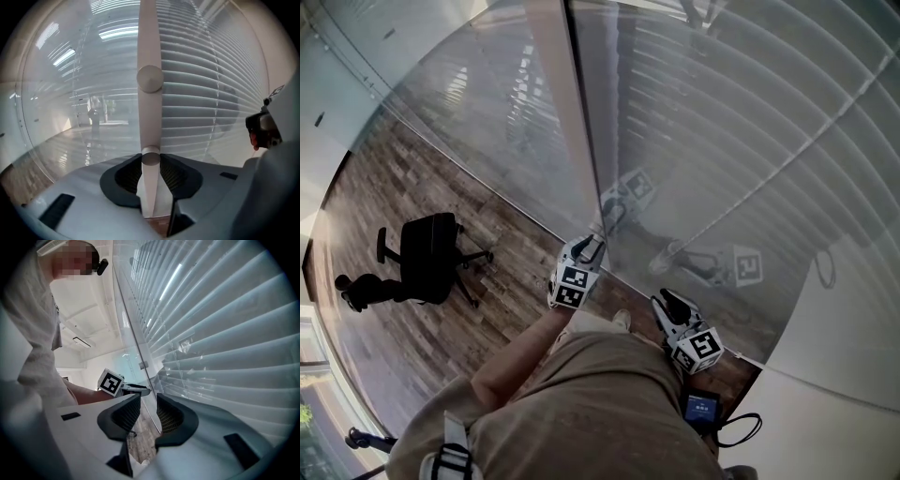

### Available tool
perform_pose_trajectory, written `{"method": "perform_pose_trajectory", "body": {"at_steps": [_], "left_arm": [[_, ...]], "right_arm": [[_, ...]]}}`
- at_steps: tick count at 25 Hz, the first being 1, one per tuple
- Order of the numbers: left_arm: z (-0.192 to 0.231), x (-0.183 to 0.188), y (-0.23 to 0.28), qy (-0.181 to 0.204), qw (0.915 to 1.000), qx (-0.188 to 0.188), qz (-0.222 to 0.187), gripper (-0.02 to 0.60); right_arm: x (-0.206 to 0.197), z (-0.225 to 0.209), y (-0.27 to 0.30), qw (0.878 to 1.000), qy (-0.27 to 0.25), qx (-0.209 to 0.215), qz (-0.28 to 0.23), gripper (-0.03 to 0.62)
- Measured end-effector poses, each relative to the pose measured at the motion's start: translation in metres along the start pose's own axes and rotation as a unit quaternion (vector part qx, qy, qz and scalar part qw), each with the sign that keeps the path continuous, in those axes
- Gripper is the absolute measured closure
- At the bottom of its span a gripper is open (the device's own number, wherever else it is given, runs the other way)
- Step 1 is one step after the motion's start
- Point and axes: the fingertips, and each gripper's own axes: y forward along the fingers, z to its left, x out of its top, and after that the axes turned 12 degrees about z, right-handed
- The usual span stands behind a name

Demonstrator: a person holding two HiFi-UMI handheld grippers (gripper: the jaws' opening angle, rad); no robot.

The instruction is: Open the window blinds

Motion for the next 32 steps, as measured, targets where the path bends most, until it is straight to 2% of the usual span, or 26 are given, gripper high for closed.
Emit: {"method": "perform_pose_trajectory", "body": {"at_steps": [3, 6, 9, 13, 18, 21, 23, 26, 27, 30, 31, 32], "left_arm": [[0.002, 0.007, -0.006, -0.031, 0.9993, -0.023, 0.000, 0.446], [0.003, 0.007, -0.003, -0.083, 0.9949, -0.057, -0.002, 0.448], [0.005, 0.004, 0.000, -0.150, 0.9839, -0.097, -0.002, 0.448], [0.006, 0.002, 0.001, -0.218, 0.9656, -0.142, -0.004, 0.448], [0.008, 0.003, 0.002, -0.309, 0.9293, -0.202, -0.017, 0.448], [0.007, 0.003, 0.002, -0.356, 0.9020, -0.243, -0.026, 0.447], [0.007, 0.004, 0.001, -0.379, 0.8856, -0.267, -0.029, 0.447], [0.008, 0.004, 0.001, -0.402, 0.8679, -0.290, -0.029, 0.446], [0.008, 0.003, 0.001, -0.413, 0.8598, -0.299, -0.030, 0.446], [0.007, 0.002, 0.004, -0.459, 0.8233, -0.332, -0.039, 0.446], [0.007, 0.003, 0.006, -0.470, 0.8145, -0.338, -0.042, 0.446], [0.007, 0.003, 0.006, -0.471, 0.8143, -0.336, -0.044, 0.446]], "right_arm": [[0.009, 0.003, -0.004, 1.000, 0.001, 0.000, -0.001, 0.477], [0.008, 0.001, 0.000, 1.000, 0.000, 0.002, -0.001, 0.477], [0.006, 0.000, 0.002, 1.000, -0.002, 0.003, 0.000, 0.477], [0.005, 0.000, 0.005, 1.000, -0.004, 0.007, 0.002, 0.477], [0.006, 0.001, 0.007, 1.000, -0.003, 0.010, 0.002, 0.477], [0.006, 0.001, 0.006, 1.000, -0.004, 0.011, 0.003, 0.477], [0.006, 0.002, 0.006, 1.000, -0.004, 0.011, 0.003, 0.477], [0.005, 0.005, 0.006, 1.000, -0.005, 0.013, 0.004, 0.477], [0.004, 0.006, 0.006, 1.000, -0.005, 0.013, 0.004, 0.477], [0.000, 0.007, 0.008, 1.000, -0.006, 0.015, 0.004, 0.477], [-0.001, 0.007, 0.008, 1.000, -0.005, 0.016, 0.004, 0.477], [-0.001, 0.007, 0.008, 1.000, -0.005, 0.016, 0.004, 0.477]]}}
